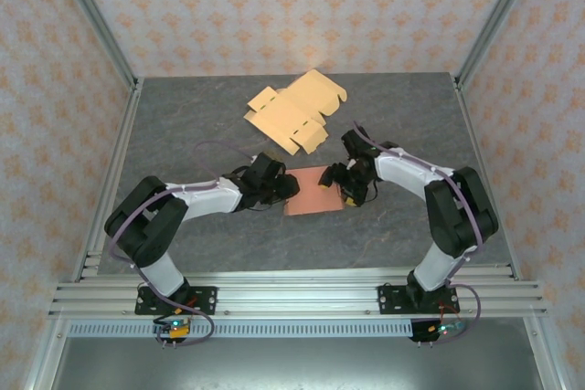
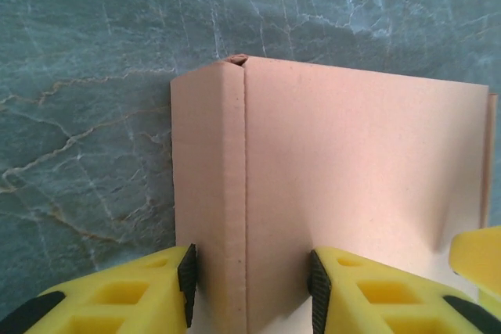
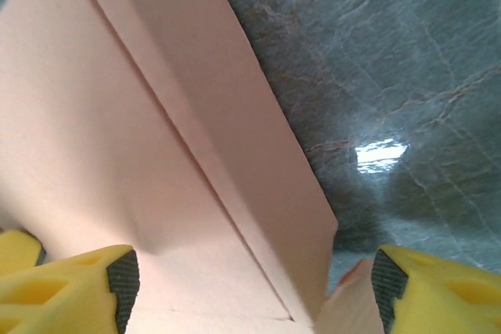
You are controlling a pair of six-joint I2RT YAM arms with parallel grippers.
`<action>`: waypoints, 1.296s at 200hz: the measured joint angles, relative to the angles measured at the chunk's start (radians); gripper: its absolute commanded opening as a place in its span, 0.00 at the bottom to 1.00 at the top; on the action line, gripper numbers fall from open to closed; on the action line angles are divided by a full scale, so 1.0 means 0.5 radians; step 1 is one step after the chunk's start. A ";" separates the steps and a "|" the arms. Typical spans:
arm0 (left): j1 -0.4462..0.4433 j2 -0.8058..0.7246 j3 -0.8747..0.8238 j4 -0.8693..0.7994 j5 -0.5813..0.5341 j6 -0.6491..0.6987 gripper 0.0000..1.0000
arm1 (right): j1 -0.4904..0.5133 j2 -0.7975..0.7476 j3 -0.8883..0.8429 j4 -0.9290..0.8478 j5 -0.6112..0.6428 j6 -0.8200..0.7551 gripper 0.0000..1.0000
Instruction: Fold the paper box
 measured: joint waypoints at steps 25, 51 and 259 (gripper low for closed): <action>0.097 0.010 -0.102 0.219 0.161 -0.040 0.36 | -0.130 -0.069 -0.124 0.153 -0.243 -0.090 0.83; 0.173 0.085 -0.120 0.393 0.306 -0.069 0.33 | -0.263 -0.090 -0.240 0.389 -0.531 -0.145 0.83; 0.297 0.169 -0.308 0.921 0.531 -0.258 0.17 | -0.400 0.253 0.050 0.273 -0.665 -0.738 0.80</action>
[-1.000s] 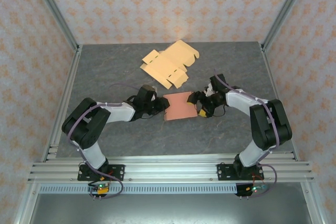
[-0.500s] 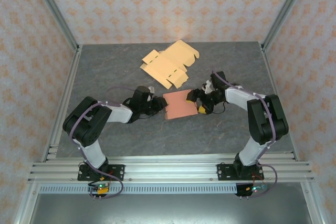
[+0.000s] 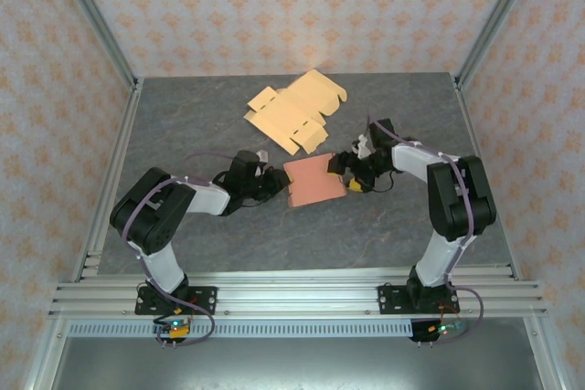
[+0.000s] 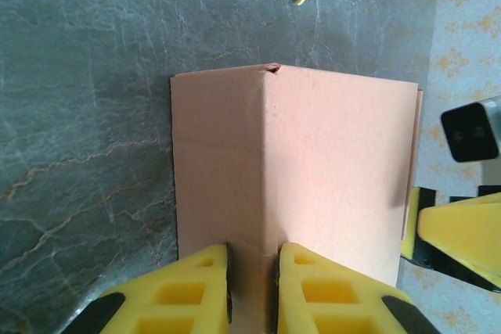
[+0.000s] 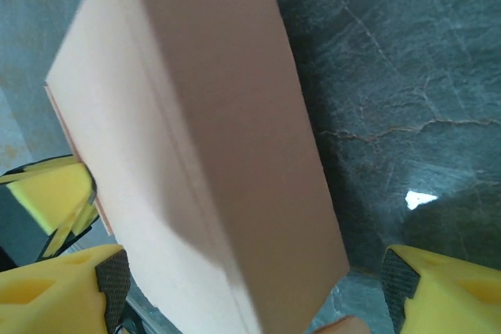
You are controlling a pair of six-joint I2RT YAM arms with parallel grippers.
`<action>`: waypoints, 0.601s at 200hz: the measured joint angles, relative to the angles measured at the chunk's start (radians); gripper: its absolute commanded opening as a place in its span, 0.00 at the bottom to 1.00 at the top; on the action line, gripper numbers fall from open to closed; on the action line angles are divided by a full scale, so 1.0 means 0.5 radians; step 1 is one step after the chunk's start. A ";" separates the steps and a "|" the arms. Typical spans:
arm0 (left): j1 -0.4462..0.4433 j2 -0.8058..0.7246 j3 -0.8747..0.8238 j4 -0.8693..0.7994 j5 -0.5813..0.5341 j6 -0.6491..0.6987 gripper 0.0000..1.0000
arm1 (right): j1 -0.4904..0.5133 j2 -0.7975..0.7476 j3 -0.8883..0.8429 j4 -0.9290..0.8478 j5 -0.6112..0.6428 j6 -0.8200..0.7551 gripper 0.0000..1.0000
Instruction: Fold the paper box
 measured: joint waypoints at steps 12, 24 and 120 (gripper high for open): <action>0.006 0.008 0.000 0.014 0.013 -0.005 0.16 | 0.000 0.051 0.004 0.023 -0.043 -0.009 0.79; 0.008 0.015 0.000 0.028 0.022 -0.007 0.16 | -0.005 0.085 0.019 0.047 -0.096 -0.012 0.77; 0.060 0.080 -0.038 0.199 0.081 -0.058 0.45 | 0.062 0.175 0.044 0.258 -0.377 0.072 0.49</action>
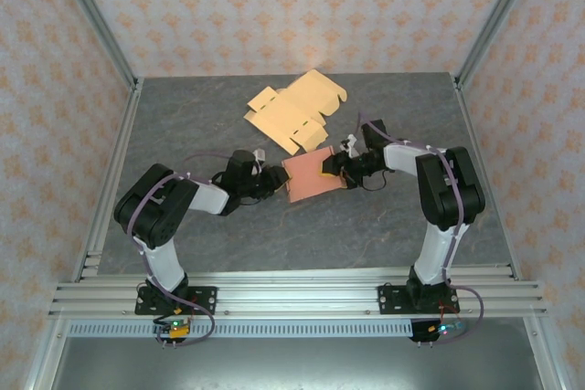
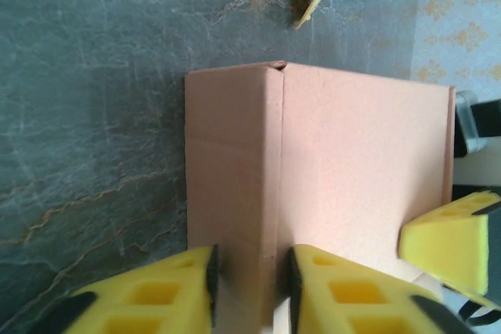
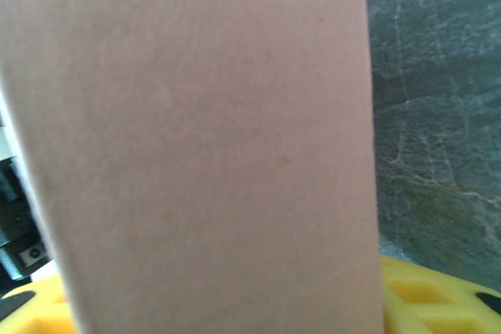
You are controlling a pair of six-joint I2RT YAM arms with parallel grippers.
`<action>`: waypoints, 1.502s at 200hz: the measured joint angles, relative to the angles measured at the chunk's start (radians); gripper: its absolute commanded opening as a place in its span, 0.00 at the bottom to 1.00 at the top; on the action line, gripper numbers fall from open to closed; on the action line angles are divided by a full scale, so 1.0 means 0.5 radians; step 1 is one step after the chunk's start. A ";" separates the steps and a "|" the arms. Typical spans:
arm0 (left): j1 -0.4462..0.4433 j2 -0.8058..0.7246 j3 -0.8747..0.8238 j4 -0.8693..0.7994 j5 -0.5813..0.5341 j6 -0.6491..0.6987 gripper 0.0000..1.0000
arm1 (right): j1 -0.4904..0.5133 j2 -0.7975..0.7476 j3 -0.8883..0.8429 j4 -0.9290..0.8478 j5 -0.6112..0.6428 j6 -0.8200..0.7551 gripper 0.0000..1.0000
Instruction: Fold the paper box
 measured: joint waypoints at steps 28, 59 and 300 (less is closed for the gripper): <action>0.008 -0.108 -0.032 -0.098 -0.010 0.080 0.64 | 0.011 -0.042 -0.044 0.100 -0.039 0.155 0.45; -0.007 -0.594 -0.091 -0.575 -0.209 0.435 0.73 | 0.031 -0.238 -0.118 0.076 0.000 0.376 0.45; -0.774 -0.955 -0.304 -0.526 -0.895 3.380 0.76 | 0.032 -0.705 -0.394 -0.253 -0.099 1.498 0.36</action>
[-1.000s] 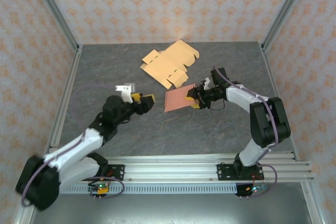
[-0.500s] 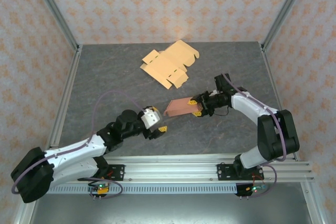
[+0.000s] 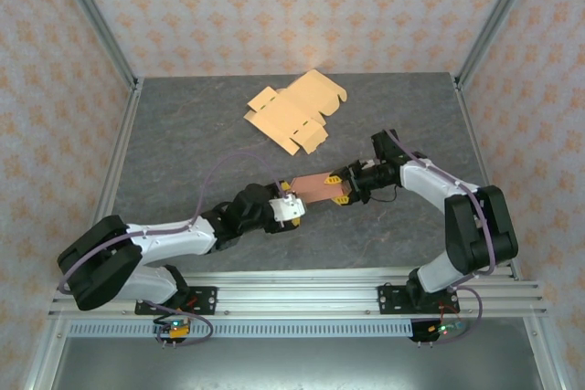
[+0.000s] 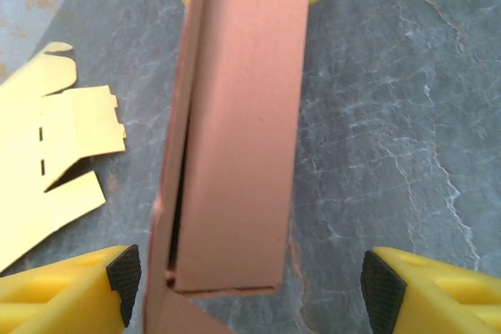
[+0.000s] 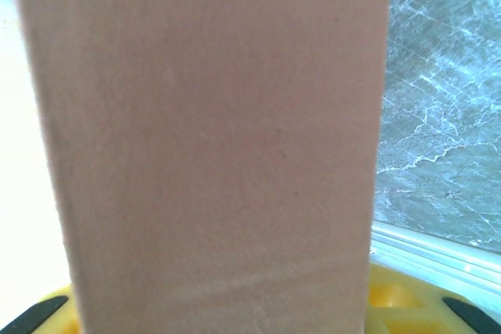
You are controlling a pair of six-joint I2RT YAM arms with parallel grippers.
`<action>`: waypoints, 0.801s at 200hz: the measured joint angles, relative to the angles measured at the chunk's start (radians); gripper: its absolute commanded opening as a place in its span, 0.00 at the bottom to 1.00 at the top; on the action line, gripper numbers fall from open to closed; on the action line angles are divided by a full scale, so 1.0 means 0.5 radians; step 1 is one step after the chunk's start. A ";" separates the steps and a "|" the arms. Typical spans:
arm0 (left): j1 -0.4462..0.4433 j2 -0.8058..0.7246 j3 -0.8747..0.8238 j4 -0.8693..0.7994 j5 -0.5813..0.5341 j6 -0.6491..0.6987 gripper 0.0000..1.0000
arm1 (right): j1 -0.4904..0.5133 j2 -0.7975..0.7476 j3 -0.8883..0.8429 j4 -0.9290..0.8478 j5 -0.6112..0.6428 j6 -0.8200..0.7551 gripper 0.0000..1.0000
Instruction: Fold the paper box
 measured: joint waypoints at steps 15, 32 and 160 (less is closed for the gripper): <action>-0.001 0.000 0.004 0.019 -0.013 0.015 0.76 | 0.000 0.002 0.000 0.000 -0.004 0.000 0.36; -0.001 0.122 0.064 0.085 -0.025 0.048 0.63 | 0.005 0.045 0.018 -0.002 -0.040 -0.005 0.36; 0.000 0.311 0.449 -0.385 -0.042 0.060 0.41 | -0.061 0.082 0.050 -0.138 0.008 -0.105 0.78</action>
